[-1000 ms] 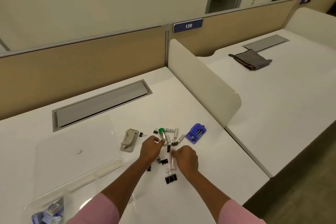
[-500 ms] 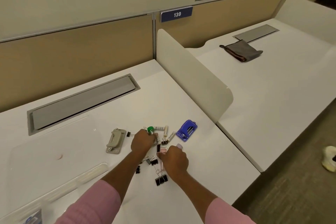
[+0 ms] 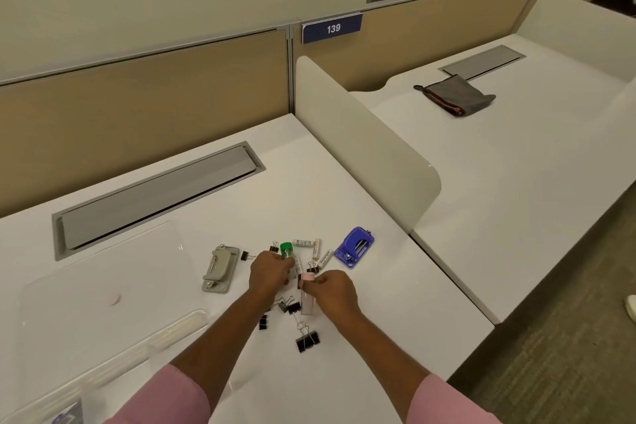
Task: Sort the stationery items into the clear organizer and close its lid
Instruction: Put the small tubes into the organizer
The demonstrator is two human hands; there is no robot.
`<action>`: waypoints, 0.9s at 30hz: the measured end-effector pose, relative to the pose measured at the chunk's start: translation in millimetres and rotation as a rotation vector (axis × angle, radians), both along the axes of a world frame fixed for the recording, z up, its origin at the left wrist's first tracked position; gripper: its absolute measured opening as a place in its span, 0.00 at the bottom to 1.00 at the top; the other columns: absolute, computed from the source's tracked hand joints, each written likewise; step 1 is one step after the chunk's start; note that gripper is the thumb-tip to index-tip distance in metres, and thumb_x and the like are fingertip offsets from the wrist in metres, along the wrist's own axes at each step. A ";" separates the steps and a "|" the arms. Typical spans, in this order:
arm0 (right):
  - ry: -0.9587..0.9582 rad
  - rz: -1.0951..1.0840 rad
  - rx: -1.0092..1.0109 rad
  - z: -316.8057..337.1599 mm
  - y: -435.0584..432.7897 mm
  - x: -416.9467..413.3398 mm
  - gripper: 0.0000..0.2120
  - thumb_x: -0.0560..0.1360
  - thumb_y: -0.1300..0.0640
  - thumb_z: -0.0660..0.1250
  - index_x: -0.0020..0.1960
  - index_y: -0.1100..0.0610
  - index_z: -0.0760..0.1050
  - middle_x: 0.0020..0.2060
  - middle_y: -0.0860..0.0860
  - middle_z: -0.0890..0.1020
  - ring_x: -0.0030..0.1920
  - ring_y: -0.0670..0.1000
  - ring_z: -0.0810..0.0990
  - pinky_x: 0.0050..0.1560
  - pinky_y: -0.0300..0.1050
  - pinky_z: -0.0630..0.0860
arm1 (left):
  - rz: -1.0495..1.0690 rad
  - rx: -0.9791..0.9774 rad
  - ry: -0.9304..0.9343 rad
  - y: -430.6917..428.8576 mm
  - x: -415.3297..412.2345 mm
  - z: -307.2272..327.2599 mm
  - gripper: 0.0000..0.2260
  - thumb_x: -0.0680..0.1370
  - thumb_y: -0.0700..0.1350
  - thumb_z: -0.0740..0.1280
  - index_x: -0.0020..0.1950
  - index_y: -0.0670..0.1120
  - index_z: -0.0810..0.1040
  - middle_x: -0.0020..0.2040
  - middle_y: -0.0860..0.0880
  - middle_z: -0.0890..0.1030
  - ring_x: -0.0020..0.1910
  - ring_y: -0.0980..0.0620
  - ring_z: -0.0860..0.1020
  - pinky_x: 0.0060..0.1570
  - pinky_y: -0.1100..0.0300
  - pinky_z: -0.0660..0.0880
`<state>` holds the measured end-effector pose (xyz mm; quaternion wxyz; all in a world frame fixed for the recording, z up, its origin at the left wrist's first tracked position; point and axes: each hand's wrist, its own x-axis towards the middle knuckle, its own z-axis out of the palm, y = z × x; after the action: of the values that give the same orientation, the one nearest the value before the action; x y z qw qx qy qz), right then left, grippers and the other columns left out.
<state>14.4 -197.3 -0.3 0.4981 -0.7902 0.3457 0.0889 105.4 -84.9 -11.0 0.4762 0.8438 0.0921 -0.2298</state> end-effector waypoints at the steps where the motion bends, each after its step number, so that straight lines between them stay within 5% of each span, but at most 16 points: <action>1: -0.047 -0.027 0.078 2.0 -2.8 -1.9 0.19 0.68 0.47 0.75 0.29 0.56 0.71 0.26 0.51 0.74 0.30 0.50 0.73 0.34 0.44 0.68 | 0.001 -0.021 0.005 0.9 -2.2 1.9 0.09 0.72 0.44 0.70 0.37 0.38 0.79 0.34 0.43 0.83 0.30 0.48 0.81 0.33 0.57 0.75; 5: -0.159 -0.169 0.307 4.8 -8.4 -14.1 0.18 0.70 0.50 0.75 0.39 0.66 0.79 0.31 0.60 0.78 0.33 0.52 0.77 0.38 0.49 0.77 | -0.016 -0.152 0.043 1.9 -13.0 14.4 0.05 0.72 0.40 0.68 0.38 0.40 0.80 0.35 0.45 0.84 0.34 0.49 0.83 0.26 0.62 0.70; 9: -0.187 -0.349 0.321 -3.4 -11.1 -27.1 0.12 0.71 0.53 0.75 0.45 0.63 0.80 0.36 0.54 0.84 0.35 0.49 0.82 0.41 0.48 0.82 | -0.058 -0.257 0.102 4.4 -25.5 20.6 0.03 0.71 0.38 0.67 0.38 0.41 0.79 0.36 0.43 0.84 0.35 0.49 0.83 0.30 0.59 0.74; 14: -0.144 -0.480 0.190 -5.2 -10.4 -27.9 0.12 0.72 0.51 0.73 0.48 0.56 0.73 0.42 0.50 0.80 0.41 0.50 0.80 0.40 0.46 0.79 | -0.076 -0.273 0.132 10.8 -35.7 18.7 0.02 0.73 0.37 0.67 0.44 0.39 0.77 0.38 0.40 0.84 0.35 0.47 0.82 0.34 0.57 0.77; 17: -0.061 -0.434 0.027 -7.1 -7.3 -25.6 0.15 0.75 0.49 0.69 0.48 0.62 0.77 0.41 0.54 0.82 0.38 0.52 0.80 0.33 0.41 0.73 | -0.094 -0.274 0.146 14.3 -39.2 19.8 0.07 0.72 0.37 0.68 0.48 0.36 0.76 0.42 0.38 0.83 0.35 0.47 0.82 0.34 0.58 0.78; 27: 0.084 -0.390 -0.151 -4.0 6.9 -13.3 0.25 0.73 0.46 0.71 0.59 0.64 0.70 0.53 0.60 0.79 0.50 0.59 0.81 0.44 0.49 0.76 | -0.055 -0.290 0.123 23.4 -47.6 30.9 0.08 0.73 0.35 0.67 0.51 0.36 0.73 0.48 0.34 0.82 0.38 0.44 0.80 0.37 0.55 0.78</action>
<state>1.1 -190.4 -4.3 0.4304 -0.7390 0.5183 -0.0023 57.8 -61.5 19.8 0.5799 0.7529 0.0640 -0.3047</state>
